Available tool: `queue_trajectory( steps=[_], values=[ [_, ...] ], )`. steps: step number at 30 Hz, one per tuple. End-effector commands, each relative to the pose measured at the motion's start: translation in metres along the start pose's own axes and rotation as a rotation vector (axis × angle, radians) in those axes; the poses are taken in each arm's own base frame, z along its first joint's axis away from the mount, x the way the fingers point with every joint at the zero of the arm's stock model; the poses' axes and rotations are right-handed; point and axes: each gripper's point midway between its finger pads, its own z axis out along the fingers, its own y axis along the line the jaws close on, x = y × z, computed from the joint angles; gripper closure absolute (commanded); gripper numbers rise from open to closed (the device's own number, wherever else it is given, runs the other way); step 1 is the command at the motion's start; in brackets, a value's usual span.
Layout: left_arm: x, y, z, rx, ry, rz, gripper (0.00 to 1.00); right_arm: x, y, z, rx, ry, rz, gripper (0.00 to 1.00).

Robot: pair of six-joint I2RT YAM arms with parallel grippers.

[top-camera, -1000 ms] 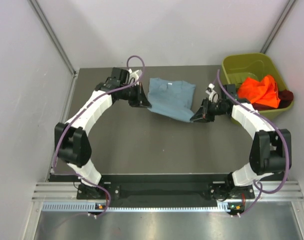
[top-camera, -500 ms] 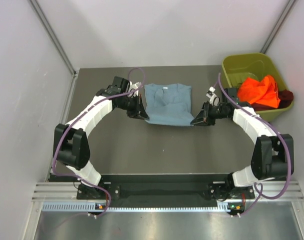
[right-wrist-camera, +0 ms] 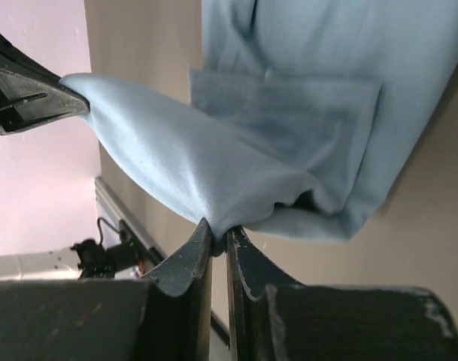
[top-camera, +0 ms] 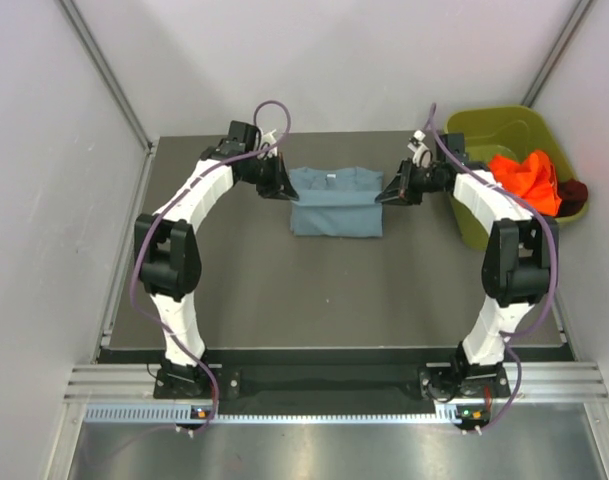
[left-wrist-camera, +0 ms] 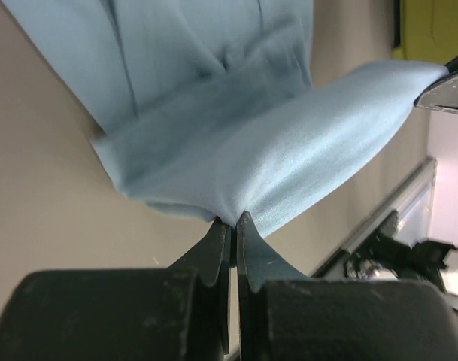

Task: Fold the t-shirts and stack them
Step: Fold the tshirt

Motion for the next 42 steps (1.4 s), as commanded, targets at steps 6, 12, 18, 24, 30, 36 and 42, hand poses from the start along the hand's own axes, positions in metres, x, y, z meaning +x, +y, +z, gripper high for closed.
queue_trajectory(
  steps=[6,12,18,24,30,36,42],
  values=[
    [-0.081,0.022,0.018,-0.047,-0.156,0.135,1.0,-0.077,-0.01,0.016,0.007,-0.12,-0.091,1.0],
    [-0.114,0.045,0.047,-0.076,-0.212,0.164,1.0,-0.098,-0.035,0.049,0.019,-0.113,-0.086,1.0],
    [-0.133,0.067,0.067,-0.117,-0.252,0.196,1.0,-0.114,-0.046,0.065,0.025,-0.119,-0.102,1.0],
    [-0.156,0.078,0.073,-0.117,-0.316,0.207,1.0,-0.12,-0.054,0.076,0.03,-0.125,-0.101,1.0],
    [-0.183,0.084,0.077,-0.13,-0.41,0.23,0.98,-0.135,-0.055,0.081,0.032,-0.162,-0.132,1.0],
    [-0.202,0.086,0.075,-0.159,-0.48,0.26,0.56,-0.159,-0.051,0.079,0.043,-0.22,-0.173,0.71],
    [-0.216,0.068,0.019,-0.258,-0.554,0.248,0.31,-0.178,-0.011,0.052,0.027,-0.298,-0.253,0.37]
  ],
)
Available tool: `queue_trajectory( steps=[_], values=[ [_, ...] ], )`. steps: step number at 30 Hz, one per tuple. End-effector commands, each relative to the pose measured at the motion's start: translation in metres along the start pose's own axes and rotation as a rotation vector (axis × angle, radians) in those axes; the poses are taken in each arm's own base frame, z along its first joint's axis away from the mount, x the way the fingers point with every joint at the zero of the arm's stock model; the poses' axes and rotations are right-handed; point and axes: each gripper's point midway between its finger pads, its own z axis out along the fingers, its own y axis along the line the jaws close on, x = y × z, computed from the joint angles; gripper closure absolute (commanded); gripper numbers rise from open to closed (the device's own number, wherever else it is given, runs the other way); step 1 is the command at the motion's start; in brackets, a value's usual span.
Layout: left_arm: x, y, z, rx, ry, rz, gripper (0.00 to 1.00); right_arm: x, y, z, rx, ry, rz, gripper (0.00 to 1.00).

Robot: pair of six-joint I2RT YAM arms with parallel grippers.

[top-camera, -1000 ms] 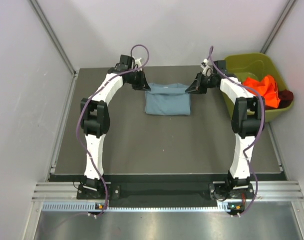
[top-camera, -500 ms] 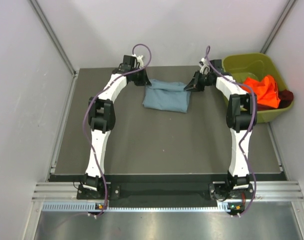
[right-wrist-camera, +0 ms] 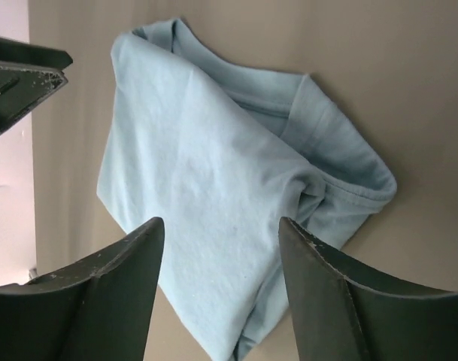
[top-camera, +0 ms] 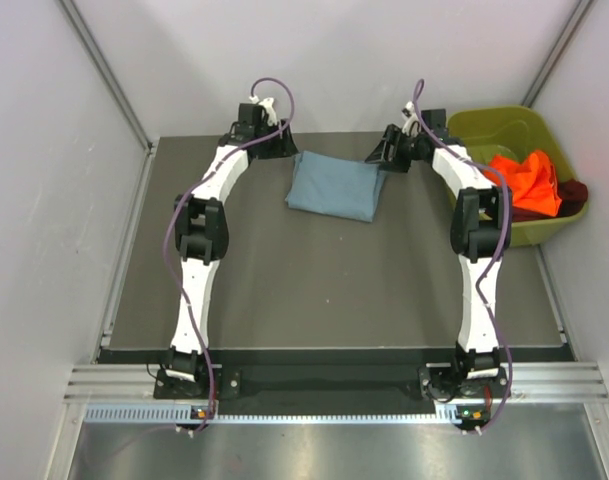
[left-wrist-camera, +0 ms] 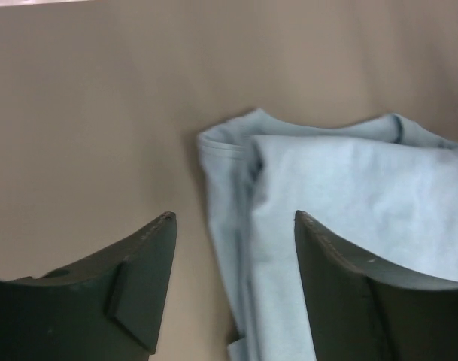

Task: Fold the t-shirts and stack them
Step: Fold the tshirt, then neatly place the folded tshirt to the corner

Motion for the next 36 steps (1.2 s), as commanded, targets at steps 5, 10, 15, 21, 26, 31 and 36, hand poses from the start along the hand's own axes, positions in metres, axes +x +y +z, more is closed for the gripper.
queue_trajectory(
  steps=[5,10,15,21,26,31,36],
  values=[
    [-0.032,0.0,-0.071,-0.016,-0.03,-0.031,0.32,-0.042,0.074,-0.039,-0.107,-0.134,-0.132,0.36],
    [0.007,0.012,-0.07,0.035,0.092,-0.118,0.32,-0.003,0.09,-0.03,-0.13,-0.048,-0.113,0.36],
    [0.037,0.018,-0.053,0.09,0.163,-0.206,0.33,0.031,0.081,-0.016,-0.122,0.032,-0.069,0.36],
    [0.057,0.007,-0.038,0.209,0.209,-0.27,0.32,0.047,0.064,-0.004,-0.088,0.075,-0.051,0.35],
    [0.064,0.008,-0.021,0.249,0.21,-0.28,0.32,0.058,0.044,0.008,-0.062,0.108,-0.03,0.34],
    [0.078,0.012,0.001,0.263,0.226,-0.285,0.32,0.065,0.035,0.015,-0.051,0.127,-0.016,0.34],
    [0.089,0.0,0.02,0.303,0.233,-0.283,0.32,0.073,0.03,0.015,-0.04,0.142,-0.013,0.33]
  ],
)
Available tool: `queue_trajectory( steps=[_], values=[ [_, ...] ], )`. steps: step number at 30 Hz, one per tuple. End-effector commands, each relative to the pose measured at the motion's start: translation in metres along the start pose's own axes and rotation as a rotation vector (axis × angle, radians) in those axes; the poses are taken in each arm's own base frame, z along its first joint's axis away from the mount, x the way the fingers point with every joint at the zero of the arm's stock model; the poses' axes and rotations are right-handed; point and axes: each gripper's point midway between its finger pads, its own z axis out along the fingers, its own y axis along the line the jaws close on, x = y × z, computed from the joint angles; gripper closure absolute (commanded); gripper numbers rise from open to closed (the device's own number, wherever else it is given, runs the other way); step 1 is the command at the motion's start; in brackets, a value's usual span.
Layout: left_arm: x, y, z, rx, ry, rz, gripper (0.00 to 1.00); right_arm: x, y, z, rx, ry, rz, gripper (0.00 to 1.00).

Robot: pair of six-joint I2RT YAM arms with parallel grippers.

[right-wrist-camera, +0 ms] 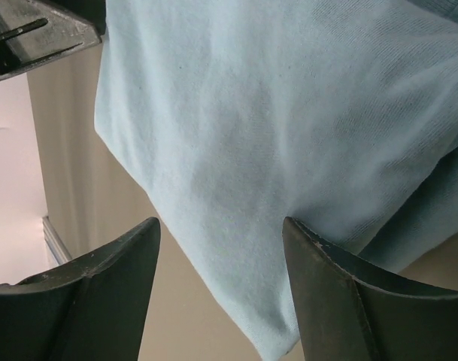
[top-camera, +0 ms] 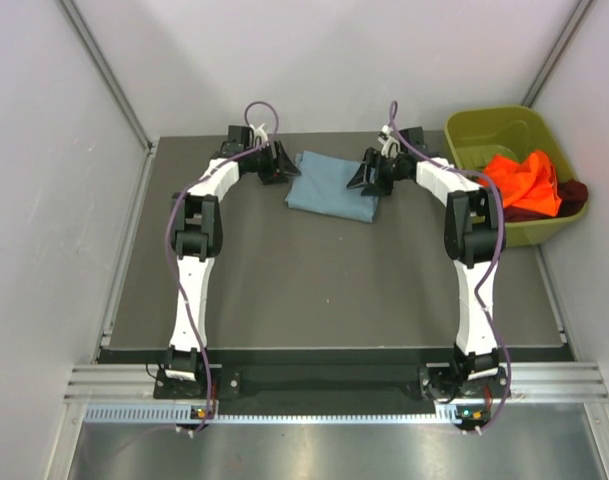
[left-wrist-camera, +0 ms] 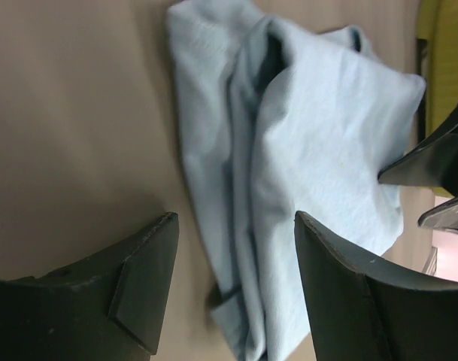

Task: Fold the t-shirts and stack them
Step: Neatly place the folded tshirt to the corner

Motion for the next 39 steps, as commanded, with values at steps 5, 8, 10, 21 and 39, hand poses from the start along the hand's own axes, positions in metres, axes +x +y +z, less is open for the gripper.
queue_trajectory(
  steps=[5,8,10,21,39],
  values=[
    [0.03,-0.009,0.048,0.061,0.056,0.023,0.34,-0.002,-0.003,-0.003,0.009,-0.014,-0.033,0.33],
    [0.04,-0.014,0.058,0.08,0.078,0.023,0.37,-0.003,-0.001,-0.001,0.009,-0.017,-0.039,0.33],
    [0.041,-0.013,0.059,0.082,0.077,0.024,0.42,-0.003,0.0,-0.001,0.01,-0.017,-0.043,0.33],
    [0.002,0.008,0.009,-0.105,0.003,0.13,1.0,-0.017,0.019,-0.011,-0.026,-0.048,-0.083,0.33],
    [-0.069,0.051,-0.225,-0.511,-0.125,0.313,1.0,-0.07,0.029,-0.07,-0.061,-0.198,-0.093,0.34]
  ],
)
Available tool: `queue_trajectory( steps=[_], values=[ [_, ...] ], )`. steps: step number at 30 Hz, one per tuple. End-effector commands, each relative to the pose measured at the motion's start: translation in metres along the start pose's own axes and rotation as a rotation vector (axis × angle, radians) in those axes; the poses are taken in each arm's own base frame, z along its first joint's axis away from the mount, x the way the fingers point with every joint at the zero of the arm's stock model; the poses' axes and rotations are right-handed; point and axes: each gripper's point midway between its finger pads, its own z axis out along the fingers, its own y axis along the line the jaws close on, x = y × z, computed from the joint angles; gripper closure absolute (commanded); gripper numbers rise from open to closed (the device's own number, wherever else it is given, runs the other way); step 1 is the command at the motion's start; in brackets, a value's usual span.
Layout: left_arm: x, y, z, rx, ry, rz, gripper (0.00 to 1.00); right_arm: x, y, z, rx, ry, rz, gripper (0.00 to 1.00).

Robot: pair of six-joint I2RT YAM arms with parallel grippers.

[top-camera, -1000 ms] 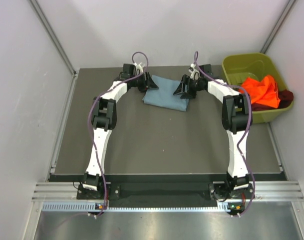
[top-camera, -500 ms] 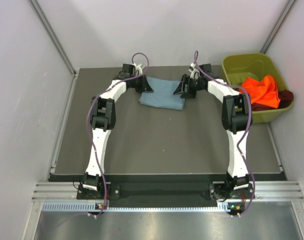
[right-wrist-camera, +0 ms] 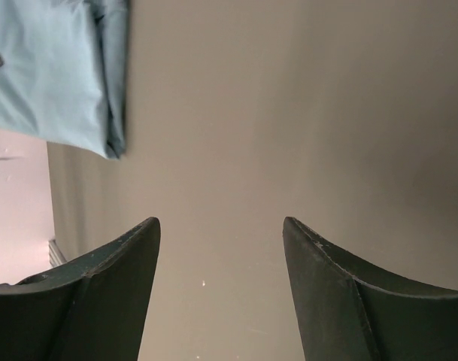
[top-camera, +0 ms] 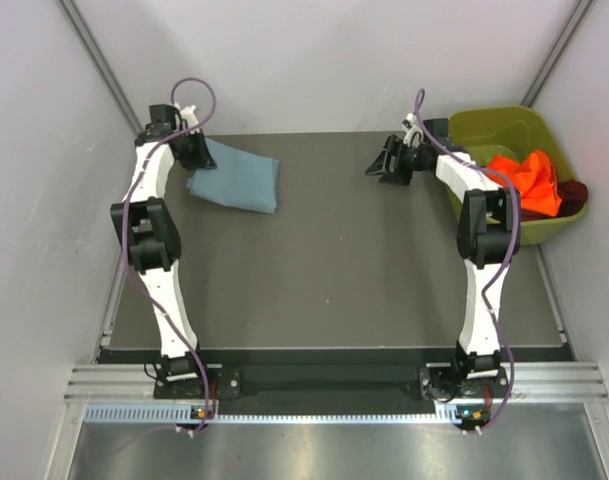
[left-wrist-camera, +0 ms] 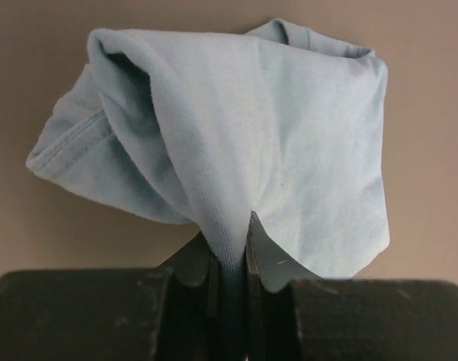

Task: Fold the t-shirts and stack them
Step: Neatly place the folded tshirt to the corner

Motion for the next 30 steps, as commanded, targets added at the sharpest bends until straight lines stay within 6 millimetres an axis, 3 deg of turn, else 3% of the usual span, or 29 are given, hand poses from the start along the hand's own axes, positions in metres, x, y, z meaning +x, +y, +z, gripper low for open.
queue_trajectory(
  steps=[1,6,10,17,21,25,30],
  values=[
    [-0.015,0.014,-0.045,-0.12,-0.021,0.12,1.0,-0.038,0.042,-0.027,-0.073,-0.105,-0.095,0.34],
    [-0.019,0.067,-0.059,-0.287,-0.027,0.141,1.0,-0.039,0.043,-0.027,-0.083,-0.108,-0.092,0.34],
    [-0.025,0.121,-0.075,-0.482,-0.03,0.145,1.0,-0.038,0.043,-0.029,-0.091,-0.107,-0.084,0.33],
    [-0.028,0.183,-0.098,-0.713,-0.026,0.176,1.0,-0.037,0.035,-0.039,-0.09,-0.114,-0.059,0.34],
    [-0.032,0.202,-0.098,-0.796,-0.029,0.197,1.0,-0.035,0.028,-0.043,-0.083,-0.113,-0.045,0.34],
    [-0.035,0.214,-0.086,-0.822,-0.036,0.222,1.0,-0.037,0.026,-0.046,-0.077,-0.123,-0.044,0.34],
    [-0.049,0.217,-0.075,-0.84,-0.074,0.253,1.0,-0.037,0.027,-0.047,-0.077,-0.131,-0.047,0.34]
  ],
)
